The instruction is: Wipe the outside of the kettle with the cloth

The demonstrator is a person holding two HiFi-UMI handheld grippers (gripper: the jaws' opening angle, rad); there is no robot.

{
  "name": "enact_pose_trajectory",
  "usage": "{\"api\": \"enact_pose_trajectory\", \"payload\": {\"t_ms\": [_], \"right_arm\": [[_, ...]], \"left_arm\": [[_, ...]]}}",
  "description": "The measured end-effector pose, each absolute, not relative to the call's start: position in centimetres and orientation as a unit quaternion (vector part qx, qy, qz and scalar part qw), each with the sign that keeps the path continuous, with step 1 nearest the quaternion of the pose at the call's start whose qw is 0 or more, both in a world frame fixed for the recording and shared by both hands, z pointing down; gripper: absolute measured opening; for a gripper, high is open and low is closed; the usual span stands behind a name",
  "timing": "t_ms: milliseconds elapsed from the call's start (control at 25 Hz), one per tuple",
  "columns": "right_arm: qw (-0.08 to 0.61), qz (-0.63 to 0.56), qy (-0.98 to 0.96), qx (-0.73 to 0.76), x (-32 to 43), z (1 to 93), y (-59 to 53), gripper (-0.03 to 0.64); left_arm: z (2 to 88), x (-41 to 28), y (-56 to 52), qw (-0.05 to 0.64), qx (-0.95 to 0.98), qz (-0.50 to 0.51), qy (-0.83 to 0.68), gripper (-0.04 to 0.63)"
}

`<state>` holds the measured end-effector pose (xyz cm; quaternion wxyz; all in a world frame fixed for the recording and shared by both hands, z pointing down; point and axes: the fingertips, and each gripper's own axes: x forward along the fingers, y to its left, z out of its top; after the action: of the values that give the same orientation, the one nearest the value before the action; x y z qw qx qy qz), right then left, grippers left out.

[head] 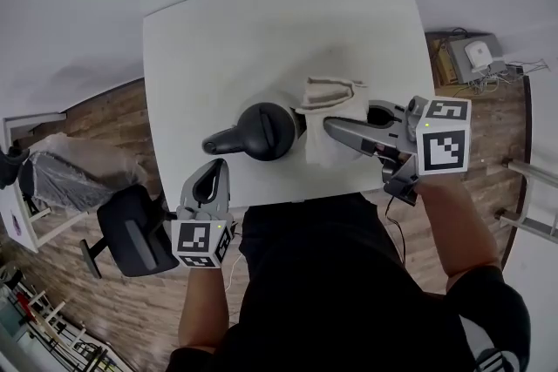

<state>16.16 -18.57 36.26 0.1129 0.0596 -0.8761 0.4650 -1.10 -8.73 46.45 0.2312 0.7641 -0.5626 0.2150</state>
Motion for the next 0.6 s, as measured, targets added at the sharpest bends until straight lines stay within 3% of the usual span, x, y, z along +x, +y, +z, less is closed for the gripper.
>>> {"api": "enact_pose_trajectory", "payload": {"t_ms": [240, 600], "right_arm": [[0.156, 0.444, -0.877, 0.095, 17.8, 39.2, -22.7, 0.098], [0.368, 0.414, -0.832, 0.031, 14.0, 55.4, -25.8, 0.098]], "left_arm": [[48.0, -3.3, -8.1, 0.245, 0.753, 0.203, -0.575, 0.006], [49.4, -7.7, -10.1, 0.236, 0.743, 0.208, -0.591, 0.006]]}}
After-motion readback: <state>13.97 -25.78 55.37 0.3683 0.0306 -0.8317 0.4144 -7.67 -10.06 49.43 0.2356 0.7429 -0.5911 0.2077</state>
